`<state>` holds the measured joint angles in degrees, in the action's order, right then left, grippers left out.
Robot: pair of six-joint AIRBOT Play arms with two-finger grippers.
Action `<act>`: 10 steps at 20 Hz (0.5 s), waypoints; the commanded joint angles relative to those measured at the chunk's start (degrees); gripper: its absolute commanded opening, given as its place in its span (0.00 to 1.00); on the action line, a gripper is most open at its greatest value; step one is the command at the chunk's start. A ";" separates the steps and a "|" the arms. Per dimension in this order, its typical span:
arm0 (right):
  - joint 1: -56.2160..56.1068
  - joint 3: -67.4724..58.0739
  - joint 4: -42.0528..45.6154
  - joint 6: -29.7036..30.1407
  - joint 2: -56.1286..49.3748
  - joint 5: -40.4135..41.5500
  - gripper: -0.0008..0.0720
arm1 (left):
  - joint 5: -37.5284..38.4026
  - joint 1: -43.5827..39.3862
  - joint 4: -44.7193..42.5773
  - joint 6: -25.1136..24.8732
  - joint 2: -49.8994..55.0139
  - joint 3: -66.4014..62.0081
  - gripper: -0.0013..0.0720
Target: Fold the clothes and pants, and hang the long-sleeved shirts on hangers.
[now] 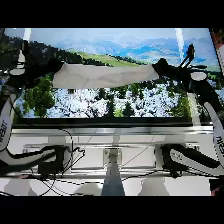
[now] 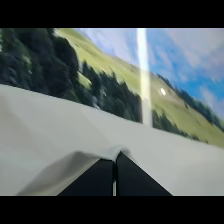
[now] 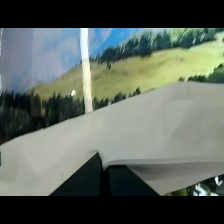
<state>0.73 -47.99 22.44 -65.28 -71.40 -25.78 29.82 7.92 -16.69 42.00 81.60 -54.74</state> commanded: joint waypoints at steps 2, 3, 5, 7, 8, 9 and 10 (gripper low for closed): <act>-5.51 -0.70 -1.73 -1.68 -4.96 22.10 0.03 | -15.89 -6.60 6.49 -0.09 4.72 -1.70 0.04; -5.60 -1.27 -1.75 -2.21 -6.38 22.47 0.03 | -16.50 -7.19 6.47 -0.09 5.33 -2.38 0.04; -5.60 -2.69 -1.70 -3.23 -9.09 22.91 0.03 | -17.66 -7.76 6.49 -0.07 6.21 -3.80 0.04; -5.60 -3.96 -1.66 -3.21 -11.26 23.06 0.25 | -19.69 -7.82 6.45 -0.09 6.67 -4.72 0.13; -5.60 -4.44 -1.57 -3.19 -12.04 22.97 0.66 | -20.35 -7.82 6.27 -0.11 6.67 -4.74 0.57; -5.60 -4.72 -1.33 -3.17 -12.44 22.73 0.90 | -20.57 -7.67 5.84 -0.13 6.67 -4.74 0.97; -5.51 -4.83 -0.79 -3.02 -12.46 22.12 0.89 | -20.33 -7.39 4.26 -0.28 6.58 -4.74 0.99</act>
<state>-4.60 -51.79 20.91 -68.10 -82.08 -4.60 11.75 0.67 -10.85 41.95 87.79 -58.94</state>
